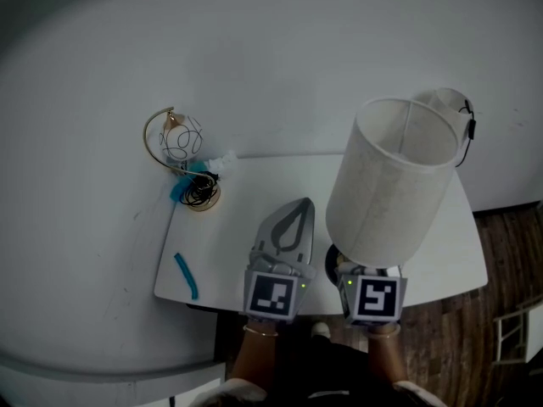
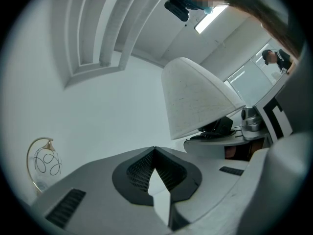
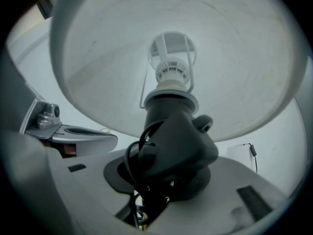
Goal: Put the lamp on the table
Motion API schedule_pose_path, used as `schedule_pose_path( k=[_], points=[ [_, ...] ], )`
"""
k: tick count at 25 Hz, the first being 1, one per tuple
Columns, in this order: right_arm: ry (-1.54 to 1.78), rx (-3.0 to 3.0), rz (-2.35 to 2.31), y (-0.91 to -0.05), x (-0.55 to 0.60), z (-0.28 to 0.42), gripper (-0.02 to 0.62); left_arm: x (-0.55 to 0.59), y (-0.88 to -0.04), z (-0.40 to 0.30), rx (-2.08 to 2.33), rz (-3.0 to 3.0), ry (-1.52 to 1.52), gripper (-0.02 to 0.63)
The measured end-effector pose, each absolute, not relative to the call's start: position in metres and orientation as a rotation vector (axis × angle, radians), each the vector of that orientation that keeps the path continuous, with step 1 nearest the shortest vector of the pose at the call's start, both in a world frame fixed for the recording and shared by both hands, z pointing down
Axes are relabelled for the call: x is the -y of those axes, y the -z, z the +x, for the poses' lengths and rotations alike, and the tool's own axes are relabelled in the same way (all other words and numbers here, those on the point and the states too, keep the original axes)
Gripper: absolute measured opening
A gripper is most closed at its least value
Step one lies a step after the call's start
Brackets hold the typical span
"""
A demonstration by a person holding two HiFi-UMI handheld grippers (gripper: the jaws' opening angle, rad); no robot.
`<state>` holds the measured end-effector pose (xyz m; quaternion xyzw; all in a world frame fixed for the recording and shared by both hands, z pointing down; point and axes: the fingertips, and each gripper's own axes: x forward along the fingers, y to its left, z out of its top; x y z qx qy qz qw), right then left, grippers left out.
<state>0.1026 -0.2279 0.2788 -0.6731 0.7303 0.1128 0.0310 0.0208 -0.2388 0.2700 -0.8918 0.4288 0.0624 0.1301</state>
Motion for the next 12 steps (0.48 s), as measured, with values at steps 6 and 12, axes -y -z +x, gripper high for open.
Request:
schedule_pose_path(
  k=[6, 12],
  points=[
    [-0.353, -2.272, -2.066, -0.283, 0.251, 0.112, 0.127, 0.259, -0.273, 0.030, -1.263, -2.582, -0.167, -0.002],
    [-0.355, -2.283, -2.039, -0.284, 0.269, 0.117, 0.127, 0.274, -0.274, 0.035, -1.283, -2.565, -0.166, -0.002]
  ],
)
